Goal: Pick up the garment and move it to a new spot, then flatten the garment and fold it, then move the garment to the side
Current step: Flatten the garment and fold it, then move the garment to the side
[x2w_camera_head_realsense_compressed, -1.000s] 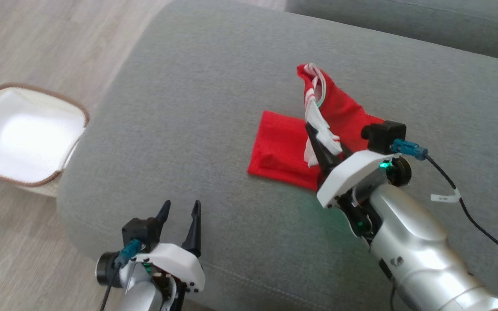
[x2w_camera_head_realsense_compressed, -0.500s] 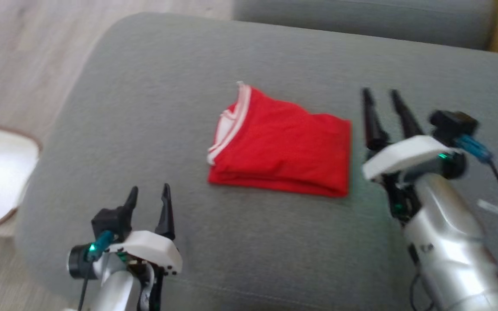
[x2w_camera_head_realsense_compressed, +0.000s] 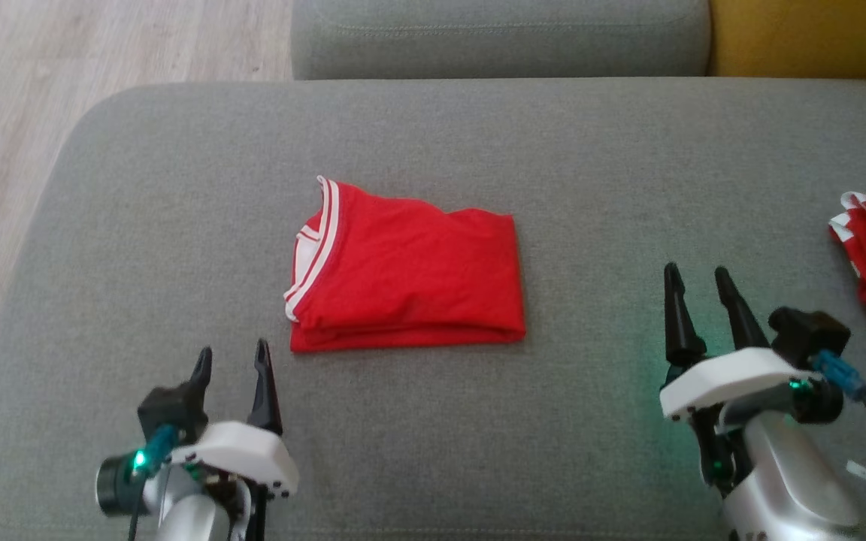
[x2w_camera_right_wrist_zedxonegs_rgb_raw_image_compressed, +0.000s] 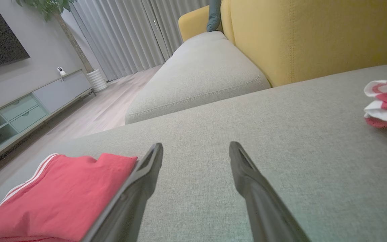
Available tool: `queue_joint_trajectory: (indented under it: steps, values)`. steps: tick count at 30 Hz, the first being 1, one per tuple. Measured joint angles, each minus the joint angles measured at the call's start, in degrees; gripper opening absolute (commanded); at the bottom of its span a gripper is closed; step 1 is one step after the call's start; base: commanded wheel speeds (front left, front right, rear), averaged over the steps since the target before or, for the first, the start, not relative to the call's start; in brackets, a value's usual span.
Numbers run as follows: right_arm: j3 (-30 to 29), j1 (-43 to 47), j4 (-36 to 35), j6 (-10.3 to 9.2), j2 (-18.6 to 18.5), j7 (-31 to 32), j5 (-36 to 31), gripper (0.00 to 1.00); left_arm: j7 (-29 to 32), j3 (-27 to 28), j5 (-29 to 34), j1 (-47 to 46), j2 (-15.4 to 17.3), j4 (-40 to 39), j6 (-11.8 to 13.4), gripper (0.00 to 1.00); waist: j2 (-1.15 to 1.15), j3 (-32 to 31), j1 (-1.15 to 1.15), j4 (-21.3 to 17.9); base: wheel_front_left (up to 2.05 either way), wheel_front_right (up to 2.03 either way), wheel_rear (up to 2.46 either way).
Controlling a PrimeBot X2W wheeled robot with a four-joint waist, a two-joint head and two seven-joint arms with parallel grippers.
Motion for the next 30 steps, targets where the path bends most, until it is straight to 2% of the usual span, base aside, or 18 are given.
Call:
queue_joint_trajectory:
  steps: [8,13,17,21,25,30]
  values:
    - [1.01,1.25,0.03,0.00,0.05,0.00,0.78,1.00,0.00,-0.35,-0.04,1.41,0.01,-0.09,-0.01,1.00,0.00,-0.11,0.00,0.49,0.00,0.00,0.00]
    - [2.57,0.80,0.70,0.00,0.05,0.00,-1.08,1.00,0.01,-1.11,-0.04,0.88,0.03,-0.44,-0.07,1.00,0.00,1.22,0.00,1.94,0.00,0.00,0.00]
    - [6.47,-3.51,4.88,0.00,0.03,0.00,-3.88,1.00,0.00,-4.24,-1.02,-1.16,0.04,-0.93,-0.30,1.00,0.00,3.35,0.00,5.20,0.00,0.00,0.00]
    - [8.82,-8.77,10.44,0.00,0.04,0.01,-3.81,1.00,0.00,-6.61,-1.83,-1.87,0.01,-0.96,-0.23,1.00,0.00,4.93,0.00,8.68,0.00,0.00,0.00]
    - [9.05,-12.59,17.72,0.00,-0.02,0.90,-4.66,1.00,0.00,-7.27,-2.69,-1.87,0.03,-0.96,0.02,1.00,0.00,6.30,0.00,12.08,0.00,0.00,0.00]
    - [10.32,-14.58,22.94,0.00,-0.10,3.35,-5.90,0.98,0.00,-7.17,-2.69,-1.87,0.04,-0.96,0.11,1.00,0.00,7.39,0.00,14.38,0.00,0.00,0.00]
